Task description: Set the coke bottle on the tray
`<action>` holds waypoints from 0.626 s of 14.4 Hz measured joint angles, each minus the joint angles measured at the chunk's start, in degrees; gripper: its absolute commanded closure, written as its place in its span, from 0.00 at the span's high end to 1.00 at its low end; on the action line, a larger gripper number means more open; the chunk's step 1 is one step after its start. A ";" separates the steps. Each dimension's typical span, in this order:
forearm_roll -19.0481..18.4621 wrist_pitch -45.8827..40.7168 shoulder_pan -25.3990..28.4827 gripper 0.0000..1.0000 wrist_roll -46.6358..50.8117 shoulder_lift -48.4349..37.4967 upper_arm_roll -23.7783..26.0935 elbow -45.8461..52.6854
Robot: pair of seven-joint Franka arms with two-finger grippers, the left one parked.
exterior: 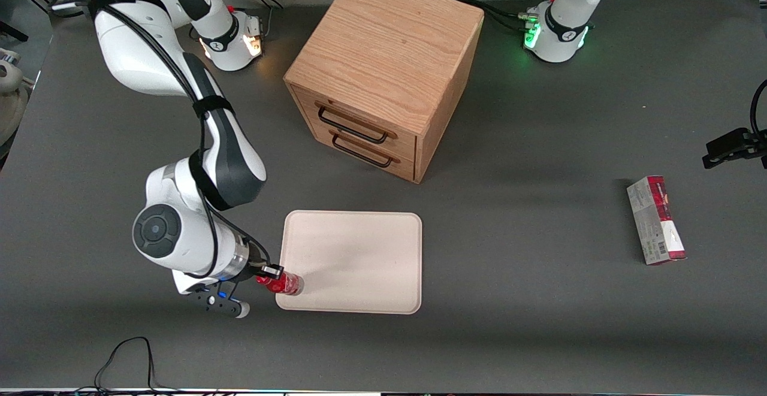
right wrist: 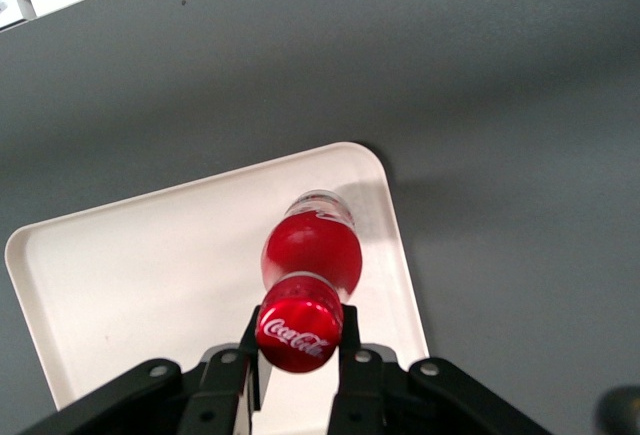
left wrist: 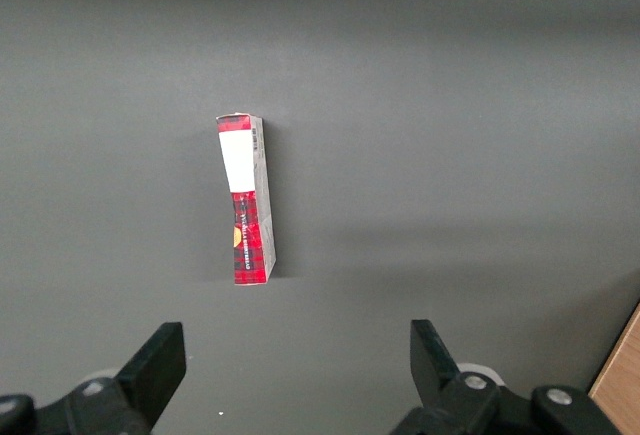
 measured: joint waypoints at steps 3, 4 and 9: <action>-1.86 1.08 0.16 0.00 0.05 0.88 0.00 0.05; -2.11 1.27 0.17 0.00 0.05 1.12 0.00 0.05; -2.80 1.86 0.85 1.00 0.15 2.46 0.01 0.05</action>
